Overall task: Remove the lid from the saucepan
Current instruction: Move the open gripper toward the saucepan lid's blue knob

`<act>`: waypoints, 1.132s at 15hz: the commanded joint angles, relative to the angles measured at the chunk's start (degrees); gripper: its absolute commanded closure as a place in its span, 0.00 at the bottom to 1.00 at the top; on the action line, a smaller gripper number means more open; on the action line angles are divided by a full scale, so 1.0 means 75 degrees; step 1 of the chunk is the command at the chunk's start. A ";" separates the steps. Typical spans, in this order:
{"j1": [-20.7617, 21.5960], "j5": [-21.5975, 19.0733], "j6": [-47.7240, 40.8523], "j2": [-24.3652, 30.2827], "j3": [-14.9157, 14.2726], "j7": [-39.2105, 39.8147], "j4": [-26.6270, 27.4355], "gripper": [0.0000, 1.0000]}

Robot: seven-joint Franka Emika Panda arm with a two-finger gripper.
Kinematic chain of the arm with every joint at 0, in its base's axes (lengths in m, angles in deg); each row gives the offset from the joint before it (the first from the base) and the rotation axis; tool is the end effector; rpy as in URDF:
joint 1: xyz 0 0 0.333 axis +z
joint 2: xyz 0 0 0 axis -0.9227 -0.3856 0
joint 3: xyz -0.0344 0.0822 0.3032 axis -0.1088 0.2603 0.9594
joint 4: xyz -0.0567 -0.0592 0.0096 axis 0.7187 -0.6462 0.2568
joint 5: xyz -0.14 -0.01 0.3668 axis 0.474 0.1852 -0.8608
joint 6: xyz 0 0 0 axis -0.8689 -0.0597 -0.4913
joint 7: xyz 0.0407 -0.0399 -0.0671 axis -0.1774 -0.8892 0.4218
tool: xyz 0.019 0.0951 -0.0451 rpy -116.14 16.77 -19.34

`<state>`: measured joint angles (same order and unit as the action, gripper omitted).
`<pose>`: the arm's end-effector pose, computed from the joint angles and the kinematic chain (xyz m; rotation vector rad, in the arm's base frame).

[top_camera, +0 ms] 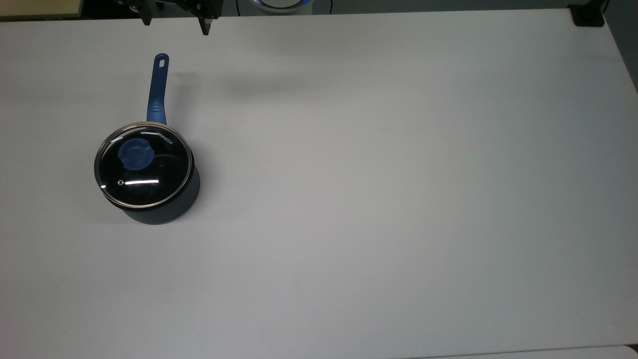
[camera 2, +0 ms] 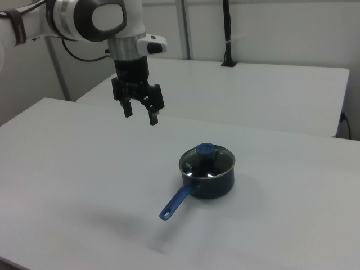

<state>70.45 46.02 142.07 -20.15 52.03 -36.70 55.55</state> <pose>0.5630 -0.1016 0.5921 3.0980 -0.2278 -0.0983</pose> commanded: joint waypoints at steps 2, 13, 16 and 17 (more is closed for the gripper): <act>-0.0101 -0.0002 0.0038 -0.0060 -0.0015 0.0082 -0.0113 0.00; -0.0956 -0.0319 0.1467 -0.0188 -0.0015 -0.0082 -0.0101 0.00; -0.1156 -0.0319 0.2182 -0.0505 -0.0015 -0.0339 -0.0112 0.00; -0.1168 -0.0307 0.2265 -0.0552 -0.0015 -0.0421 -0.0101 0.00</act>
<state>62.34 44.69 155.74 -22.19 51.92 -37.65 55.35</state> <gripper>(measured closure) 0.000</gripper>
